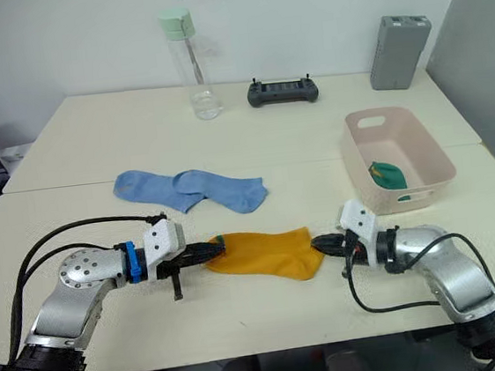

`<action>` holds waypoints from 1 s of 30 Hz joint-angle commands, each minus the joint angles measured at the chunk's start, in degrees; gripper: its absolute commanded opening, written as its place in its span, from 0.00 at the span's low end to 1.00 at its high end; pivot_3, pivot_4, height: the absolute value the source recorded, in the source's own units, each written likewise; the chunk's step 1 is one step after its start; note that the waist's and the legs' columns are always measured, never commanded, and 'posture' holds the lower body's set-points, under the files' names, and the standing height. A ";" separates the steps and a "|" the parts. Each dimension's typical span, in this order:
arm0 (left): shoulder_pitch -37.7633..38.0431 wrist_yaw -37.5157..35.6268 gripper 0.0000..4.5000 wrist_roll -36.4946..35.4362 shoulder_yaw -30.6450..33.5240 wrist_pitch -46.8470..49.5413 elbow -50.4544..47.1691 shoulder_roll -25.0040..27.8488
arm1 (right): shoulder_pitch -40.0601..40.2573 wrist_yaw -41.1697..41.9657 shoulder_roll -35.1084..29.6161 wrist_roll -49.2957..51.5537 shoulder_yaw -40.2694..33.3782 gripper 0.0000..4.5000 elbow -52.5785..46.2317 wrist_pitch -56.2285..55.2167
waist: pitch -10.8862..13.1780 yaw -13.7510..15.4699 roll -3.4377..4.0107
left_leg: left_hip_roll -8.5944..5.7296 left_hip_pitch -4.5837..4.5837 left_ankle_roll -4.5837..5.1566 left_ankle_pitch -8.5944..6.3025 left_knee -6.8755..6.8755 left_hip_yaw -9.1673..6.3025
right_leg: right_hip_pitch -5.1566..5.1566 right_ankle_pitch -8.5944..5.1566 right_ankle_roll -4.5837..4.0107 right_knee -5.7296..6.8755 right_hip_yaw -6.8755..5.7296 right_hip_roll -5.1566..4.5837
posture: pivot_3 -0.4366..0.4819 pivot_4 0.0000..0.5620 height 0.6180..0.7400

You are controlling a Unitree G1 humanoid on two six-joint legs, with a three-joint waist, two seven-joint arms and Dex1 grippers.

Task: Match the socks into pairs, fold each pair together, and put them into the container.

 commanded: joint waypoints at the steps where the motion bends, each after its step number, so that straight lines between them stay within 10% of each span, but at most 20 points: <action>1: -0.96 0.56 0.00 -1.53 1.73 0.99 -2.33 -0.12 | 0.75 -3.54 1.32 1.20 -0.41 0.33 -1.96 3.84 | 0.00 -0.02 0.00 | 0.00 0.00 0.00 0.00 0.00 0.01 | 0.00 0.00 0.00 0.00 0.01 0.00 | 0.48 0.27 1.00; 8: -1.94 1.12 0.00 -2.12 1.17 2.64 -4.71 -0.87 | -0.79 -9.36 6.49 2.15 0.27 0.86 0.38 11.56 | 0.00 -0.06 0.00 | -0.01 -0.01 0.00 0.00 0.00 0.01 | -0.02 0.00 0.00 -0.01 0.02 0.00 | 0.48 0.27 1.00; 14: -1.53 1.49 0.00 -2.07 1.00 3.35 -5.87 -1.00 | -0.51 -10.05 5.43 1.54 2.60 0.86 -0.05 14.40 | 0.00 -0.06 0.00 | -0.01 -0.01 0.00 0.00 -0.01 0.01 | -0.02 0.00 0.00 -0.02 0.01 0.00 | 0.48 0.27 1.00; 26: -0.97 1.93 0.00 -4.57 1.99 7.42 -7.65 -1.22 | -1.26 -8.88 5.89 8.79 -2.02 0.02 1.21 19.81 | 0.00 -0.34 0.00 | -0.02 -0.03 0.00 0.00 -0.01 0.01 | -0.02 0.00 0.00 -0.03 0.01 -0.01 | 0.48 0.27 1.00; 30: -0.98 0.95 0.00 -6.25 1.35 10.54 -9.41 -0.99 | -3.06 -5.65 2.64 11.83 -4.37 0.01 2.47 21.43 | 0.01 -0.38 0.00 | -0.02 -0.02 0.00 0.00 -0.01 0.00 | -0.02 0.00 0.00 -0.03 0.01 0.00 | 0.48 0.27 1.00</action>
